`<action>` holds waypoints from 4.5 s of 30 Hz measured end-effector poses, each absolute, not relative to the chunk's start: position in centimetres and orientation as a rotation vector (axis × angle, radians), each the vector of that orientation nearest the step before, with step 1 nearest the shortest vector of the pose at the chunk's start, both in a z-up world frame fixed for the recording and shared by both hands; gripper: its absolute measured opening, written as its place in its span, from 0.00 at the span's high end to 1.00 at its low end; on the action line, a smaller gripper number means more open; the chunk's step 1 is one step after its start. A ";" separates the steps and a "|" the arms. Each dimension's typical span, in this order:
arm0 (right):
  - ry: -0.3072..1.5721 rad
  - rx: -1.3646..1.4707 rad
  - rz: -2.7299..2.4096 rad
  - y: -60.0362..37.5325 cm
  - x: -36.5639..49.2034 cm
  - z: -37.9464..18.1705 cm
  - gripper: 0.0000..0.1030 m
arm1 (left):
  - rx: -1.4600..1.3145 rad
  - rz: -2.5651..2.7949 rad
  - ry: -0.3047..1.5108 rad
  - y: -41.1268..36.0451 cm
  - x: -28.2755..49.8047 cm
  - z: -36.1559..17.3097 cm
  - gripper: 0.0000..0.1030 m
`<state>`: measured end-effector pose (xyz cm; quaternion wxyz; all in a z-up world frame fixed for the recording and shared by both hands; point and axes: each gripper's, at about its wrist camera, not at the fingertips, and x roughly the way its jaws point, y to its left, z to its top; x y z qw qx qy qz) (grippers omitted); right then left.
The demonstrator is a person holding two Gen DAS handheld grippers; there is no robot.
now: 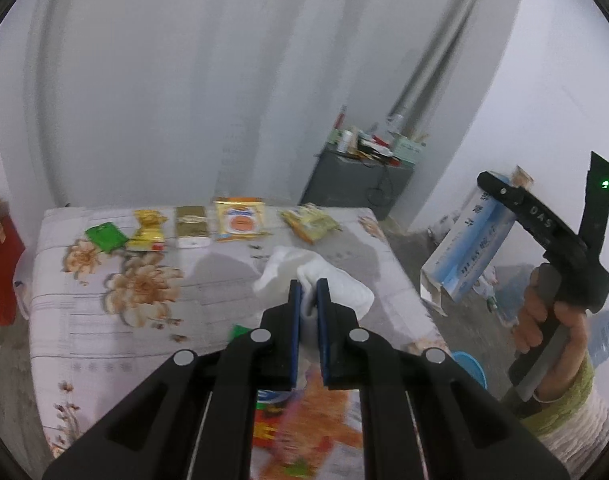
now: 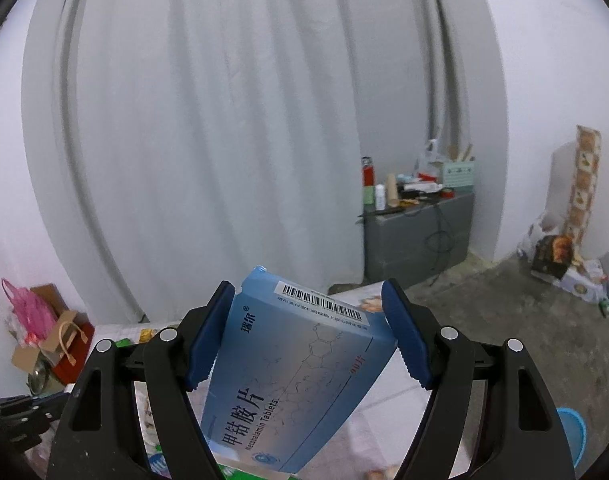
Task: Collect trash
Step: 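Carry the tissue and blue box over the wastebasket and open both tools, then move both open tools back over the table, then grasp the pink snack bag with the right tool and lift it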
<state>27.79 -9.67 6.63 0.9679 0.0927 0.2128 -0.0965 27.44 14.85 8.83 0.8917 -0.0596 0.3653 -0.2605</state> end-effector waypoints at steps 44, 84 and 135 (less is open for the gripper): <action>0.585 1.194 -0.960 -51.4 -6.1 -24.5 0.26 | 0.477 -1.037 0.966 -45.4 8.9 -10.8 0.52; 0.452 0.699 -0.298 -29.4 -2.4 -5.1 0.14 | 0.146 -0.530 0.734 -0.9 11.0 6.8 0.07; 0.793 -0.346 0.153 3.6 7.0 -9.1 0.32 | -0.157 -0.065 0.863 24.6 13.0 -3.6 0.06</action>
